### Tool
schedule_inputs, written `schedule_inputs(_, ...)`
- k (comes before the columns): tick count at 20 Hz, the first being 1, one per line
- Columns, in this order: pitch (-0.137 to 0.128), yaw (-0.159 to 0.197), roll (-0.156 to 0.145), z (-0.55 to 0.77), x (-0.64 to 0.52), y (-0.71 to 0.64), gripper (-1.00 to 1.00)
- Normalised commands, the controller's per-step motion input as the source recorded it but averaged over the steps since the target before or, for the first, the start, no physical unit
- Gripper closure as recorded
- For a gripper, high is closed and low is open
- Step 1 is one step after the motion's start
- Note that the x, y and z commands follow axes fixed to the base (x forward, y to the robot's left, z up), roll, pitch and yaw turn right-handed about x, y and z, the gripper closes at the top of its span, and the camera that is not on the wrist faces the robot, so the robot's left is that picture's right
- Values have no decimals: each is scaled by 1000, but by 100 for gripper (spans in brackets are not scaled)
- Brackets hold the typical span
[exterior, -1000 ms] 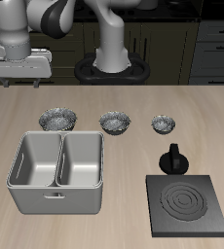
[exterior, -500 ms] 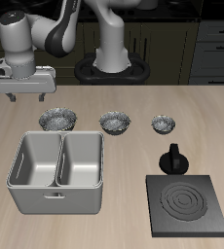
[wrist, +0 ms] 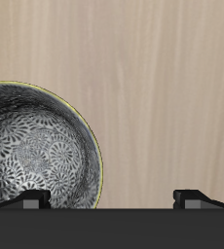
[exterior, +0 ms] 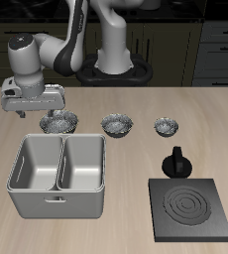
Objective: Place the largest bowl in the left side of the drainer and the medium bowl in the right side
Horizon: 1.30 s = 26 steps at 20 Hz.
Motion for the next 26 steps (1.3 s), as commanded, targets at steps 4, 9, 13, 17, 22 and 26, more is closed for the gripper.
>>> schedule_inputs(4, 38, -5, 22, -259, -35, 92, -100)
schedule_inputs(9, 86, -13, 10, -354, 53, 38, -100)
schedule_inputs(13, -2, 16, 49, -75, -51, 132, 100)
schedule_inputs(17, 3, -6, 15, 51, -29, 43, 100)
schedule_inputs(22, -34, 23, 2, 275, -58, -12, 100)
schedule_inputs(26, -42, 23, -51, 489, 5, -111, 100)
